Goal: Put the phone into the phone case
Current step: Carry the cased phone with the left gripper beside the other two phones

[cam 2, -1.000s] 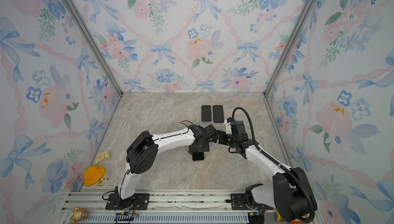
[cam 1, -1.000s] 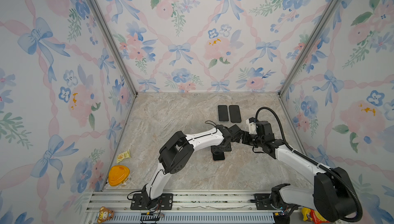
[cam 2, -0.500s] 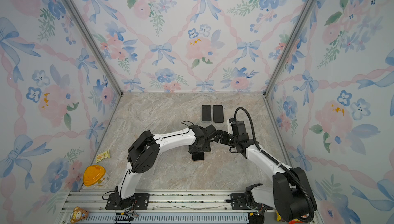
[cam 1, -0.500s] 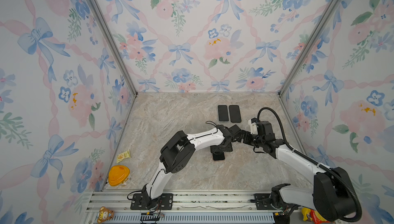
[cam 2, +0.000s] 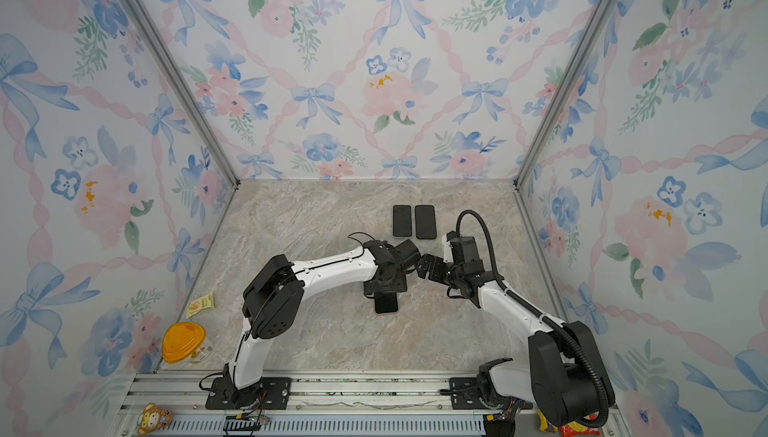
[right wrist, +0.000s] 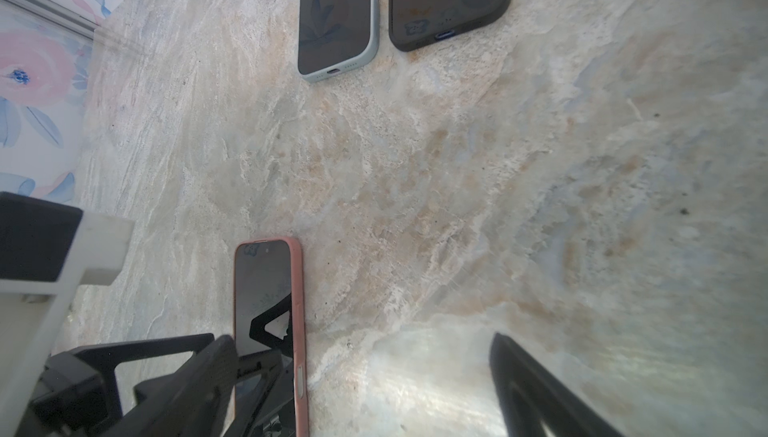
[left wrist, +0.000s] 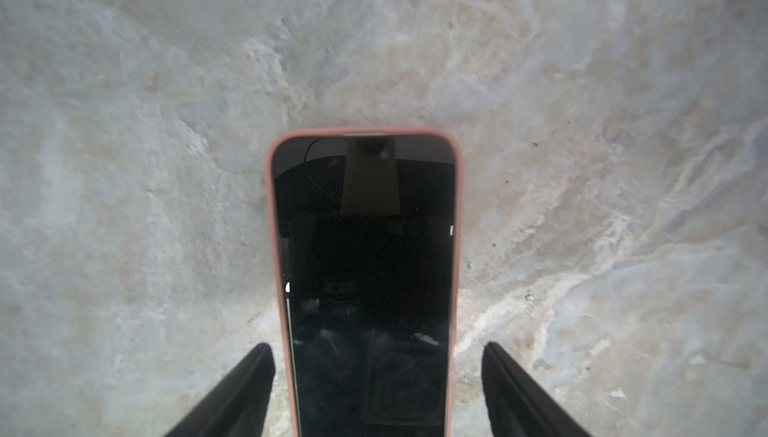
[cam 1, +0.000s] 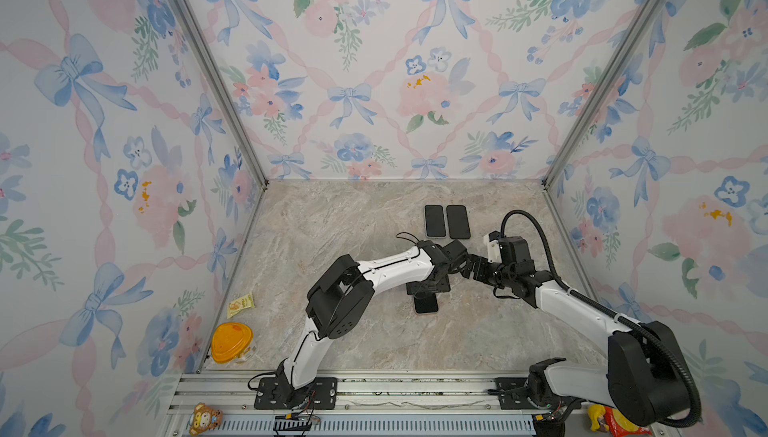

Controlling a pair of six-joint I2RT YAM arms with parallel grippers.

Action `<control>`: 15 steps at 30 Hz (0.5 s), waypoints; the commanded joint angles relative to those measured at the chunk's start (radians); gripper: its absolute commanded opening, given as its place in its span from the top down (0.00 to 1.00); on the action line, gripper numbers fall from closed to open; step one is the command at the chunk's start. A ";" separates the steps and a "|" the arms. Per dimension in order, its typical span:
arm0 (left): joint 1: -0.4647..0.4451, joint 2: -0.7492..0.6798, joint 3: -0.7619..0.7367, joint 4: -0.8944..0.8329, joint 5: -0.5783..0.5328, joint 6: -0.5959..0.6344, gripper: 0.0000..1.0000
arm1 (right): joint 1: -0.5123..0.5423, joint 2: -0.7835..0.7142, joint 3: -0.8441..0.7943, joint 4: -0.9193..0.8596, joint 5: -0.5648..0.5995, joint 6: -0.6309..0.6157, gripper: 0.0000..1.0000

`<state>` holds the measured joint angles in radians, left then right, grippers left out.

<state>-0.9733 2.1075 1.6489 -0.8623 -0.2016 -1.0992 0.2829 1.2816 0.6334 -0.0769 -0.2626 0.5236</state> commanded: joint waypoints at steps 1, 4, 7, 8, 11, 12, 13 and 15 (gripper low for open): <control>0.007 0.025 0.013 -0.026 -0.011 0.018 0.13 | -0.010 0.007 0.000 -0.006 -0.012 0.005 0.03; 0.011 0.020 -0.001 -0.026 -0.014 0.019 0.12 | -0.011 0.007 0.001 -0.004 -0.015 0.006 0.03; 0.011 0.026 -0.007 -0.027 -0.009 0.013 0.11 | -0.011 0.014 0.000 0.002 -0.023 0.009 0.03; 0.013 0.030 -0.009 -0.026 -0.006 0.009 0.11 | -0.011 0.015 0.001 0.003 -0.024 0.009 0.03; 0.010 0.053 -0.008 -0.025 0.019 0.013 0.10 | -0.011 0.016 0.001 0.006 -0.027 0.009 0.03; 0.010 0.061 -0.009 -0.024 0.029 0.014 0.10 | -0.011 0.018 0.001 0.007 -0.028 0.009 0.03; 0.009 0.068 -0.012 -0.025 0.036 0.015 0.10 | -0.011 0.019 0.000 0.007 -0.027 0.009 0.03; 0.007 0.070 -0.027 -0.025 0.042 0.011 0.11 | -0.011 0.020 0.001 0.008 -0.027 0.009 0.03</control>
<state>-0.9680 2.1498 1.6459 -0.8623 -0.1806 -1.0935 0.2817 1.2896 0.6334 -0.0734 -0.2810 0.5236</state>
